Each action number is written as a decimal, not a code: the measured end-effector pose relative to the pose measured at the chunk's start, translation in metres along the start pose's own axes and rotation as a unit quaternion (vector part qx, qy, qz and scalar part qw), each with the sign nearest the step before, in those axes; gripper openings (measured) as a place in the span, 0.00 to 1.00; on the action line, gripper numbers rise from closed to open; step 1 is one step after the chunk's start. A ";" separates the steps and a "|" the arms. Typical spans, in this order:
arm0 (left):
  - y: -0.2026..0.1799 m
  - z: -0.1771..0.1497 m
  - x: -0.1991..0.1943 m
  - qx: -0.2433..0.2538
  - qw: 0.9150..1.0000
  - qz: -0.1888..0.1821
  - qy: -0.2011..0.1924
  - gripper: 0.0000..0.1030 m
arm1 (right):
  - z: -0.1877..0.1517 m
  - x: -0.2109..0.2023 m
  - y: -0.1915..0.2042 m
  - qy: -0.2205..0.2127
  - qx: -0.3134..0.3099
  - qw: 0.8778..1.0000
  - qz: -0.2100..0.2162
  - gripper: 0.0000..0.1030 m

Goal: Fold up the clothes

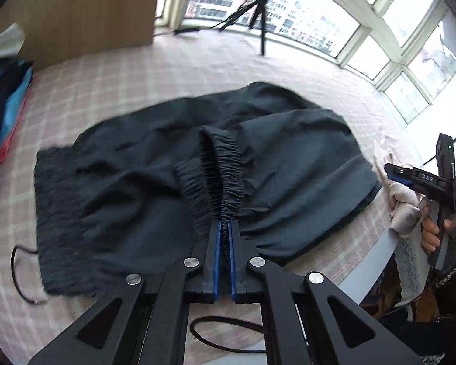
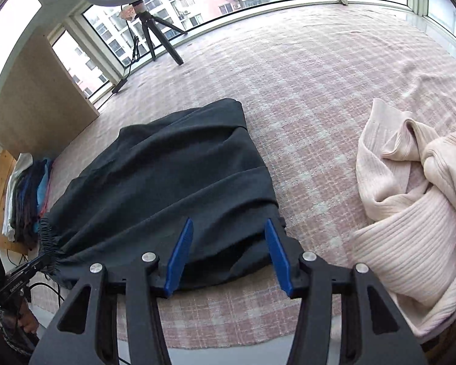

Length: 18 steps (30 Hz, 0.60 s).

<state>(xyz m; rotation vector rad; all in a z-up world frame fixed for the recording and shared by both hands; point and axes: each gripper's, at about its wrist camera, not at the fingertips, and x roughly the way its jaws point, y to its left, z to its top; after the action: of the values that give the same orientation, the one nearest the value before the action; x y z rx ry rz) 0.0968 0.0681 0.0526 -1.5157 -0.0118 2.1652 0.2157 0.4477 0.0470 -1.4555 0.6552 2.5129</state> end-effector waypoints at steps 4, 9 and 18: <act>0.008 0.002 -0.003 -0.012 1.000 0.023 0.003 0.13 | -0.004 0.012 -0.005 0.006 -0.034 0.999 -0.030 0.49; -0.004 0.021 -0.032 0.012 0.998 0.062 -0.021 0.14 | -0.014 0.010 -0.017 -0.005 -0.122 0.991 -0.049 0.49; -0.147 0.125 -0.001 0.226 0.974 -0.002 0.004 0.28 | -0.014 0.007 -0.049 -0.017 -0.190 0.982 0.000 0.29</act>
<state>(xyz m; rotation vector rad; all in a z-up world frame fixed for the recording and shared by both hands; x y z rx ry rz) 0.0436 0.2299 0.1425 -1.2554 0.4503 1.9828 0.2400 0.4844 0.0207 -1.5142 0.1709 2.7645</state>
